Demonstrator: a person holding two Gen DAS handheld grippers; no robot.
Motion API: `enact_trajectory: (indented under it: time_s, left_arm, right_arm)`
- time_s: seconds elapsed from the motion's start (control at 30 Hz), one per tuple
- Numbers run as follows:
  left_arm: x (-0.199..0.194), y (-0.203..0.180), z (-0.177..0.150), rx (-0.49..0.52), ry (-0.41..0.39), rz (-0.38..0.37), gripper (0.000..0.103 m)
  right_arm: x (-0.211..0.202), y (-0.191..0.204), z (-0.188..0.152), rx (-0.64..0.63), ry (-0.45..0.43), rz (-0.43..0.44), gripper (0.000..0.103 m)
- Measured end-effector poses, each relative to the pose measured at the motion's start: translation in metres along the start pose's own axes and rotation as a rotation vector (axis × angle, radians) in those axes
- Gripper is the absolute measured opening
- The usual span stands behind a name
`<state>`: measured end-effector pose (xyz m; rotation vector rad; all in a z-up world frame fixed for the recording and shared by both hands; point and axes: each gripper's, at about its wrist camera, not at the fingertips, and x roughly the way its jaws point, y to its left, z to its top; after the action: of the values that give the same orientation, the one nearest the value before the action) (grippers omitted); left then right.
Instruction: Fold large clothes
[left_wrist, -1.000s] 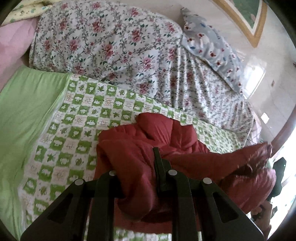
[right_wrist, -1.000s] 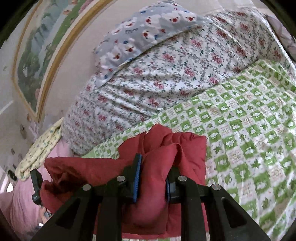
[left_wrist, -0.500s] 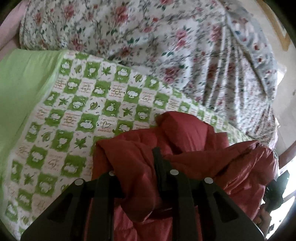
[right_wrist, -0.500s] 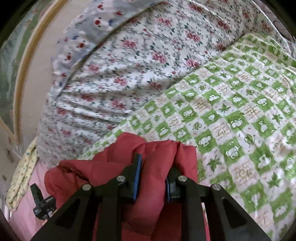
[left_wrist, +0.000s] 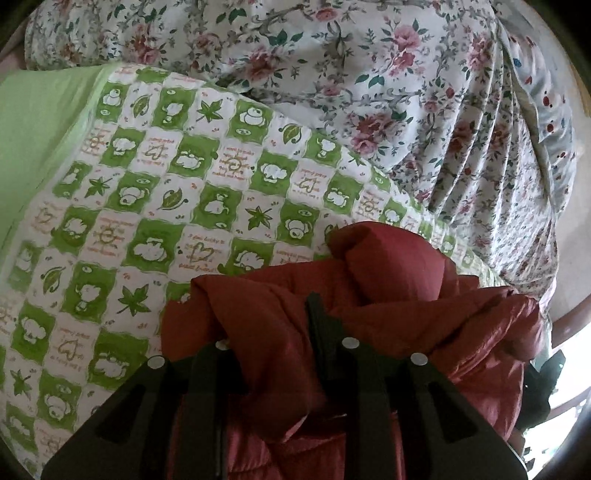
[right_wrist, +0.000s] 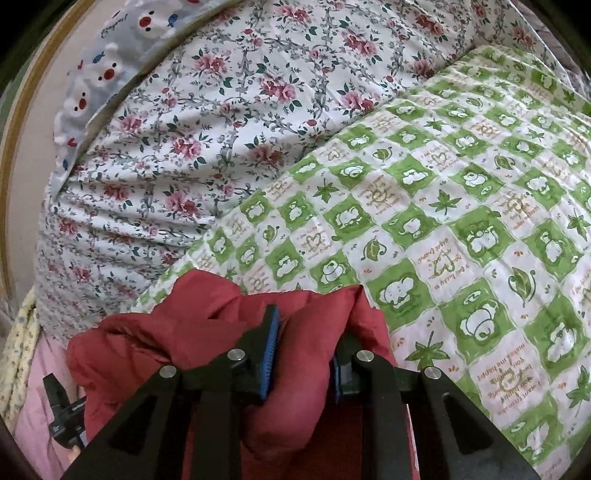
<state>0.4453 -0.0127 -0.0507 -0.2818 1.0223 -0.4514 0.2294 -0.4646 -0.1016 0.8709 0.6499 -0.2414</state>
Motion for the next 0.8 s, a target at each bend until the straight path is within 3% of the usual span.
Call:
enact_trajectory:
  time_s: [0.17, 0.33, 0.57, 0.7, 0.8]
  left_arm:
    - [-0.045, -0.004, -0.011, 0.019, -0.048, -0.041, 0.036]
    - [-0.089, -0.013, -0.032, 0.056, -0.099, -0.07, 0.036]
    - [-0.109, -0.066, -0.084, 0.257, -0.057, -0.177, 0.036]
    - [-0.087, -0.102, -0.109, 0.386, -0.001, -0.143, 0.036]
    - [-0.063, -0.112, -0.116, 0.437, 0.019, -0.014, 0.036]
  right_arm:
    - [0.004, -0.003, -0.001, -0.001, 0.004, 0.0, 0.021]
    - [0.006, -0.002, -0.002, -0.007, 0.001, -0.01, 0.021]
    - [0.01, 0.006, 0.001, -0.037, 0.009, -0.044, 0.025]
    - [0.008, 0.009, 0.002, -0.041, 0.015, -0.05, 0.026]
    - [-0.002, 0.014, 0.005, -0.033, 0.012, -0.025, 0.035]
